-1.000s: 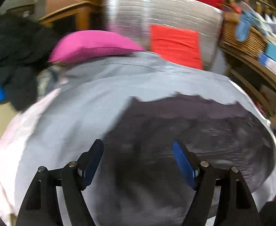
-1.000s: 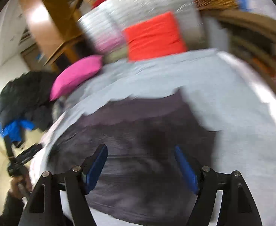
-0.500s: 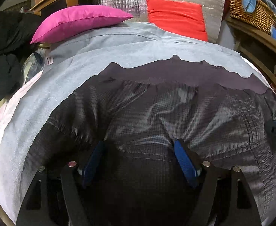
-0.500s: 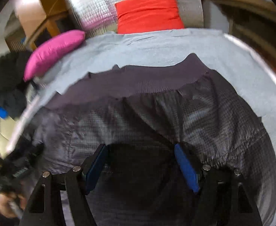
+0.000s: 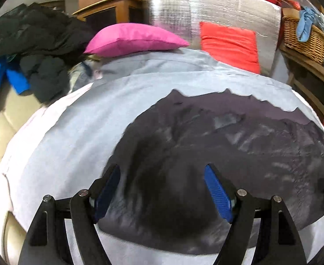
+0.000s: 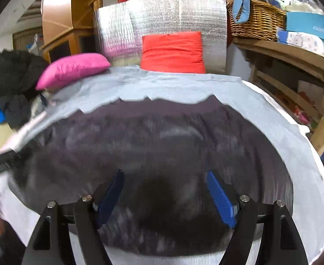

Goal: Fold large clothes
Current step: 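Lay the jacket down flat and open both tools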

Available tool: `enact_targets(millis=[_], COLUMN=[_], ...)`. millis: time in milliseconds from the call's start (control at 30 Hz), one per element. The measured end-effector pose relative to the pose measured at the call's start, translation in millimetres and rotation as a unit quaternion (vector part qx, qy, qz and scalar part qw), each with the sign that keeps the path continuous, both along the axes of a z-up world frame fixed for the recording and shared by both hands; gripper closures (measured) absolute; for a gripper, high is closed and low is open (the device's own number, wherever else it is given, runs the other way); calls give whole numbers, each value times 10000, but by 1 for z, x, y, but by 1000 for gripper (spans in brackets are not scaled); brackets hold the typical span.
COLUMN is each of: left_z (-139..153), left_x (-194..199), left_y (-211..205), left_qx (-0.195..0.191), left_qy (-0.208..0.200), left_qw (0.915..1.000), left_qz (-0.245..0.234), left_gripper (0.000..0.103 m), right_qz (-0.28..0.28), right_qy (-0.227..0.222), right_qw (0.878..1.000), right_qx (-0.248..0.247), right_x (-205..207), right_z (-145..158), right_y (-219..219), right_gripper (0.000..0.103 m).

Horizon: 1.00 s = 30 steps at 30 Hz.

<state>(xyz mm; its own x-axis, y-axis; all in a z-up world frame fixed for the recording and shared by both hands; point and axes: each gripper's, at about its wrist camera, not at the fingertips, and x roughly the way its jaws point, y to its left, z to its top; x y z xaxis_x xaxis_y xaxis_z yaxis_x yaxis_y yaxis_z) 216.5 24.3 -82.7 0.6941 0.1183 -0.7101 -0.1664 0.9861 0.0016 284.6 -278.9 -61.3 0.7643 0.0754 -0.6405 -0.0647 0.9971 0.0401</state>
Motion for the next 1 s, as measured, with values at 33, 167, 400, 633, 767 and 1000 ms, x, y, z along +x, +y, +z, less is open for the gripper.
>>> enact_targets(millis=[33, 167, 400, 633, 767, 1000], left_z=[-4, -31, -20, -36, -41, 3], left_x=[0, -3, -21, -31, -31, -66], left_y=[4, 13, 17, 32, 39, 31], left_qx=[-27, 4, -72, -35, -280, -324], left_qy=[56, 322, 85, 276, 294, -186], left_qw=[10000, 9993, 9997, 9987, 9980, 9978], left_qz=[73, 171, 238, 433, 477, 542], left_gripper=[24, 22, 22, 21, 20, 20], right_qz=[-23, -33, -34, -839, -1049, -1032], right_qy=[65, 103, 265, -31, 527, 146], right_qw=[10000, 9996, 9996, 9961, 9914, 9909], right_qx=[-43, -245, 1, 271, 580, 855], right_x=[0, -9, -7, -14, -2, -31], right_z=[-9, -27, -16, 0, -31, 2], right_y=[2, -1, -13, -72, -100, -93], right_gripper=[23, 21, 20, 19, 14, 14])
